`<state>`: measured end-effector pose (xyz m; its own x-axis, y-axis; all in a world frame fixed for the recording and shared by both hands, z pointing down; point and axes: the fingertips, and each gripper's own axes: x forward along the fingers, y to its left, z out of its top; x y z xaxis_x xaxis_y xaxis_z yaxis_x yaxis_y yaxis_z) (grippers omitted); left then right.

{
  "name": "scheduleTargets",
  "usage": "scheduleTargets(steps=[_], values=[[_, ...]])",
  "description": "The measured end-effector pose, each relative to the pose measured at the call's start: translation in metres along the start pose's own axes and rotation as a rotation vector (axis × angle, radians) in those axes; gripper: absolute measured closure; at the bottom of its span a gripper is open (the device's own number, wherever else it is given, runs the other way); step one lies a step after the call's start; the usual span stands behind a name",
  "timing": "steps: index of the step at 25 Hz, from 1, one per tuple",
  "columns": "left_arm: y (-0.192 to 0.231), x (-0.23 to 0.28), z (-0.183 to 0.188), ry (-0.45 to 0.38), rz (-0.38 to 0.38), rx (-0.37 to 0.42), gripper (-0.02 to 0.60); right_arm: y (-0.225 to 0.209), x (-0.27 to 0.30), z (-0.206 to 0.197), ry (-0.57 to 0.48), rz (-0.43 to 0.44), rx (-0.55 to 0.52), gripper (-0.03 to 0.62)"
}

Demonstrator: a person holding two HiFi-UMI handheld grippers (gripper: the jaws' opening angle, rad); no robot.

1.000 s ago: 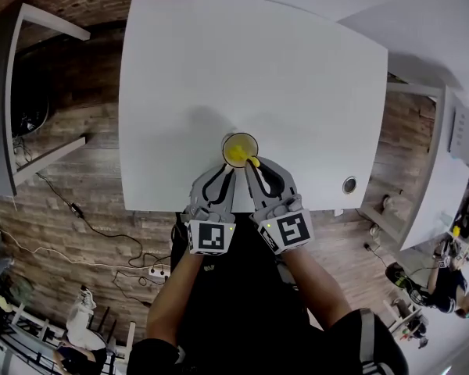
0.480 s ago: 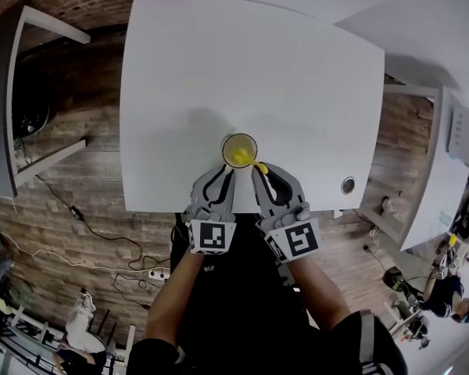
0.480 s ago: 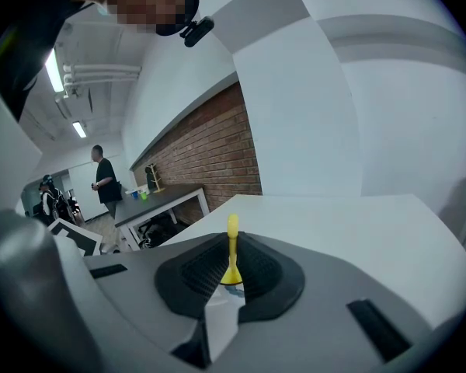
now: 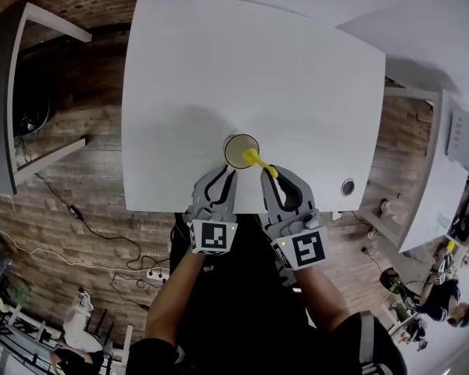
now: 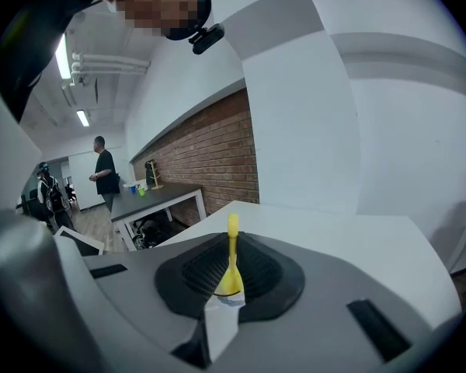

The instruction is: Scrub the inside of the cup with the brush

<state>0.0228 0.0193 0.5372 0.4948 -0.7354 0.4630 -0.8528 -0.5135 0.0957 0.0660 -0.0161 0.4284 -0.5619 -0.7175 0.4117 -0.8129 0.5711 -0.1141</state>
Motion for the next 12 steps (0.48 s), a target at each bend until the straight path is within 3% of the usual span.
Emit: scheduleTargets(steps=[12], values=[[-0.001,0.001,0.000,0.005,0.011,-0.024,0.517,-0.006,0.024,-0.046,0.096,-0.001,0.016,0.565]])
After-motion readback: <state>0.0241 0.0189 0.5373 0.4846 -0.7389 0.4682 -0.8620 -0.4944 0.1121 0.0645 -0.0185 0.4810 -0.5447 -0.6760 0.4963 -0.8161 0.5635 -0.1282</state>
